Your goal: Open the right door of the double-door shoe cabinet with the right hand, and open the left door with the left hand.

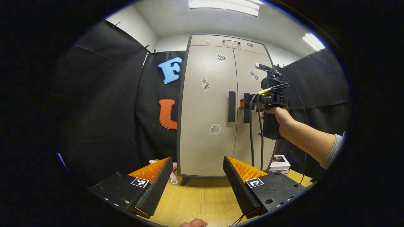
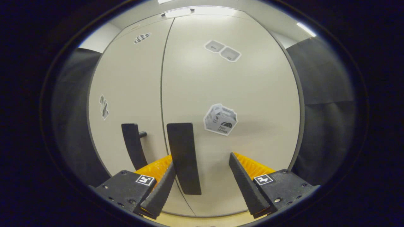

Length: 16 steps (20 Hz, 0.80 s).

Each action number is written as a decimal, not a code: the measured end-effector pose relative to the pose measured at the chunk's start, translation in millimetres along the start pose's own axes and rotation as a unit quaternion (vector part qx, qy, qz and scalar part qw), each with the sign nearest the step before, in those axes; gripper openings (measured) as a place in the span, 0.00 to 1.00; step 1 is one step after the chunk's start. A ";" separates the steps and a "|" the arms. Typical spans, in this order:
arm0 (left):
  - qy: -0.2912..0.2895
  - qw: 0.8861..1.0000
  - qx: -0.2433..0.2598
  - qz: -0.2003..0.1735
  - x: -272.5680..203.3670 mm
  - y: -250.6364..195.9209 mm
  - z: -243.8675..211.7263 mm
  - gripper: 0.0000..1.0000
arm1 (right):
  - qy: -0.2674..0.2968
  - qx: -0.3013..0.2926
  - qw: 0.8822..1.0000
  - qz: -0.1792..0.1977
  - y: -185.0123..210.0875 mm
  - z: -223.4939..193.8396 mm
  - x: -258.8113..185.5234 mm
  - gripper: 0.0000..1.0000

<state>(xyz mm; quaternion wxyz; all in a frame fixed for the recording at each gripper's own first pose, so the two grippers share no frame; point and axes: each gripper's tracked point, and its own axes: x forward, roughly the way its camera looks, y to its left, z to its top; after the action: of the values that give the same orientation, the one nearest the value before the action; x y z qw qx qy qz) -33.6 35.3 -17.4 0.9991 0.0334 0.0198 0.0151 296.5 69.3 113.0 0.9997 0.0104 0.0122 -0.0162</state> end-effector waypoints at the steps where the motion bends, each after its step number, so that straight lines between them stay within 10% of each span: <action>1: -0.001 1.000 0.000 0.000 0.4 -0.7 1.2 0.95 | -0.002 -0.002 1.000 -0.002 -0.7 -0.1 -2.5 0.98; 5: -0.001 1.000 0.004 0.001 1.4 -1.4 0.9 0.95 | -0.003 0.002 1.000 0.007 1.2 -0.7 -1.6 0.96; 11: 0.002 1.000 0.002 0.000 -3.4 -1.3 1.4 0.95 | 0.002 -0.040 0.998 0.045 20.8 -2.5 -2.2 0.51; 12: 0.001 1.000 0.004 0.001 -5.1 -0.2 3.0 0.95 | 0.004 -0.042 0.998 0.049 21.0 -3.4 -2.6 0.32; 16: -0.003 1.000 0.014 0.002 -10.7 -0.7 4.0 0.95 | 0.013 -0.032 0.996 0.078 18.9 -4.1 -12.8 0.25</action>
<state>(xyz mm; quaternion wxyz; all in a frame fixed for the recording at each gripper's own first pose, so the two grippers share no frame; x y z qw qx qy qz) -44.1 34.1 -13.1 0.9986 0.0474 0.0164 0.0164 284.2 88.8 109.7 0.9976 -0.0203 0.0249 0.0619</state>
